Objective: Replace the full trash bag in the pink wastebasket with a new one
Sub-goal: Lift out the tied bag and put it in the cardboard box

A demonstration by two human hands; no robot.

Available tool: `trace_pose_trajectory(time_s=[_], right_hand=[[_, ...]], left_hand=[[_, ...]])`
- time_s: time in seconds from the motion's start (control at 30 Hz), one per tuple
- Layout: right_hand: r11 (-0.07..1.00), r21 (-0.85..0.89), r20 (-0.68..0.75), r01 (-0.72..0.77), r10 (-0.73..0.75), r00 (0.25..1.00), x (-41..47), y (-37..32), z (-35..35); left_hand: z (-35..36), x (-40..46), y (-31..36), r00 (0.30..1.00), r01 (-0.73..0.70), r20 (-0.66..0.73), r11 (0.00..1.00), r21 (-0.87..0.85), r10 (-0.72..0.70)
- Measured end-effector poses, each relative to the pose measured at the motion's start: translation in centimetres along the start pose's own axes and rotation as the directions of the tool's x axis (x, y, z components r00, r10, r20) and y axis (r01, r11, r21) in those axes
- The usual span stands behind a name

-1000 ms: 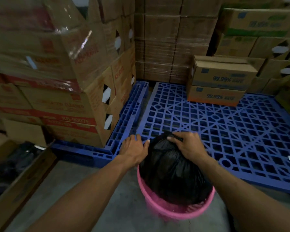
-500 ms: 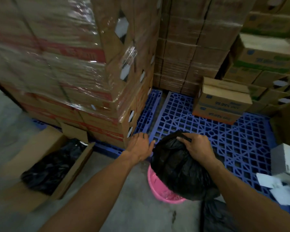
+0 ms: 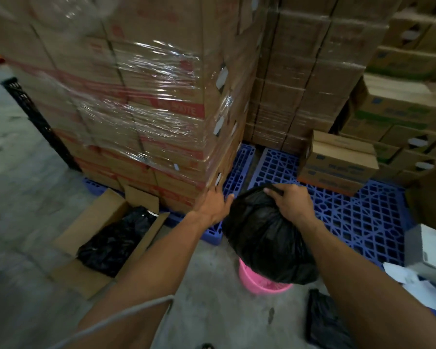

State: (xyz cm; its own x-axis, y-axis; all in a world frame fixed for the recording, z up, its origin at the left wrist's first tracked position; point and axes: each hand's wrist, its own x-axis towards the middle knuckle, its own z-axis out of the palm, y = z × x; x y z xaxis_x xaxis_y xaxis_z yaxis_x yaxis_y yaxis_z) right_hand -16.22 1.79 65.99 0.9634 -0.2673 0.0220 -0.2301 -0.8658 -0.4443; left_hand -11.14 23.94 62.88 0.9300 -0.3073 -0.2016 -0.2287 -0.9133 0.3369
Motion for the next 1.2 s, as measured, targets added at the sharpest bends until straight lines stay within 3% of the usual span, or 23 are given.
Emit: trace_pose_trajectory(time_s=[0.27, 0.57, 0.77, 0.93, 1.2], right_hand=[[0.996, 0.034, 0.076, 0.082, -0.085, 0.993, -0.2, -4.9, 2.5], [0.973, 0.026, 0.193, 0.23, -0.231, 0.954, 0.9, -11.3, 7.0], [0.95, 0.069, 0.226, 0.304, -0.312, 0.923, 2.6, -17.2, 10.3], [0.952, 0.1, 0.234, 0.289, -0.305, 0.923, 4.2, -22.7, 14.2], [0.968, 0.101, 0.311, 0.231, -0.251, 0.917, 8.9, -31.8, 24.3]], left_hand=[[-2.2, -3.4, -5.1, 0.985, 0.169, -0.024, 0.985, 0.016, -0.169], [-4.4, -8.6, -11.5, 0.917, 0.396, -0.033, 0.918, -0.02, -0.397], [-6.7, -10.5, -15.7, 0.886, 0.452, -0.096, 0.891, -0.03, -0.453], [-8.7, -9.5, -21.1, 0.87, 0.49, -0.045, 0.871, -0.043, -0.491], [-9.7, -2.3, -35.6, 0.894, 0.447, 0.0, 0.894, 0.007, -0.447]])
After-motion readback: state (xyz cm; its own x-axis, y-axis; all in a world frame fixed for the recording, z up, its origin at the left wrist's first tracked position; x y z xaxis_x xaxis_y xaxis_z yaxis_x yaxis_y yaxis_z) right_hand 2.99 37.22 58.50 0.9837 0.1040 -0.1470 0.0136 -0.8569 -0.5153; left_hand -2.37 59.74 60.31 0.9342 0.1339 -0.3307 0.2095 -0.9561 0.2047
